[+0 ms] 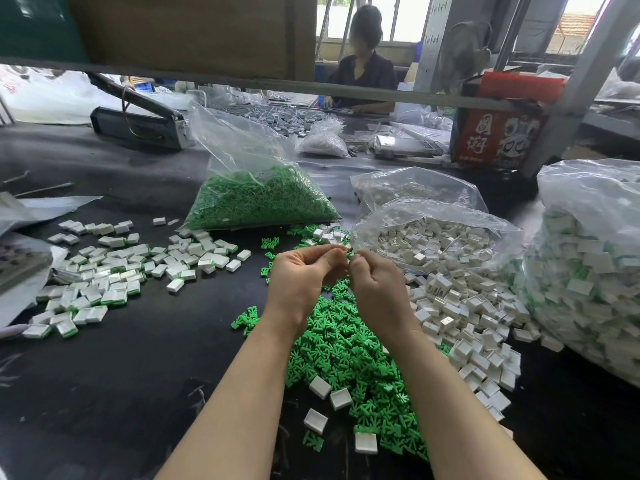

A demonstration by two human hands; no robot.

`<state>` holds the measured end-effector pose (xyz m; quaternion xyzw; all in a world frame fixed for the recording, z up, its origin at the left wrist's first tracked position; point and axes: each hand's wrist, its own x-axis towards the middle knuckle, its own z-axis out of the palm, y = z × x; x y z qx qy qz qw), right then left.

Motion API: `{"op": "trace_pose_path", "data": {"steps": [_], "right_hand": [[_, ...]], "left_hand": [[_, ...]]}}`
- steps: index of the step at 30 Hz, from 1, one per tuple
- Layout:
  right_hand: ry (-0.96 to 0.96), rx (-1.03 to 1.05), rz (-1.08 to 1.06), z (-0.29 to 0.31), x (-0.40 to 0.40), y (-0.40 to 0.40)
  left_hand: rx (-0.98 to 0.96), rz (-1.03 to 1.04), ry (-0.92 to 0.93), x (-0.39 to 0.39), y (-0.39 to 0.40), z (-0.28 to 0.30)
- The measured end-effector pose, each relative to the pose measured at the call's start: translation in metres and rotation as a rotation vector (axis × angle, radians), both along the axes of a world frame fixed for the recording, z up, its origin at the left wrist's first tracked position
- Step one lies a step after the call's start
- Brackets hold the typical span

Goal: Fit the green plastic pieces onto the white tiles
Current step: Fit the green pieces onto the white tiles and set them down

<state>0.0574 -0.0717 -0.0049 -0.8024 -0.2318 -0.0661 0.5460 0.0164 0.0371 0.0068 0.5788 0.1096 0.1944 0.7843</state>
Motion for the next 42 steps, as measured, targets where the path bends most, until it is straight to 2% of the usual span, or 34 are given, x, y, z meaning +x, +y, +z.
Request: {"op": "trace_pose_path", "data": {"steps": [3, 12, 19, 26, 36, 39, 42], "right_hand": [[0.038, 0.097, 0.0, 0.0, 0.001, 0.001], [0.01, 0.072, -0.006, 0.001, 0.002, -0.002], [-0.028, 0.065, -0.121, -0.009, 0.002, 0.004], [-0.085, -0.019, -0.189, -0.014, 0.005, 0.005], [-0.188, -0.174, -0.215, -0.011, 0.006, 0.0], [-0.156, -0.123, -0.183, -0.008, 0.006, 0.001], [-0.077, 0.04, -0.156, -0.005, 0.006, 0.003]], "left_hand": [[-0.044, -0.015, 0.02, 0.001, -0.001, 0.001], [-0.018, -0.038, 0.017, -0.001, -0.002, 0.002], [-0.12, 0.015, -0.013, 0.003, -0.015, 0.001], [-0.172, 0.03, -0.019, 0.005, -0.021, -0.004], [-0.143, 0.039, -0.033, 0.007, -0.023, -0.007], [-0.11, 0.029, -0.037, 0.008, -0.018, -0.005], [-0.13, 0.003, -0.015, 0.007, -0.016, -0.002]]}}
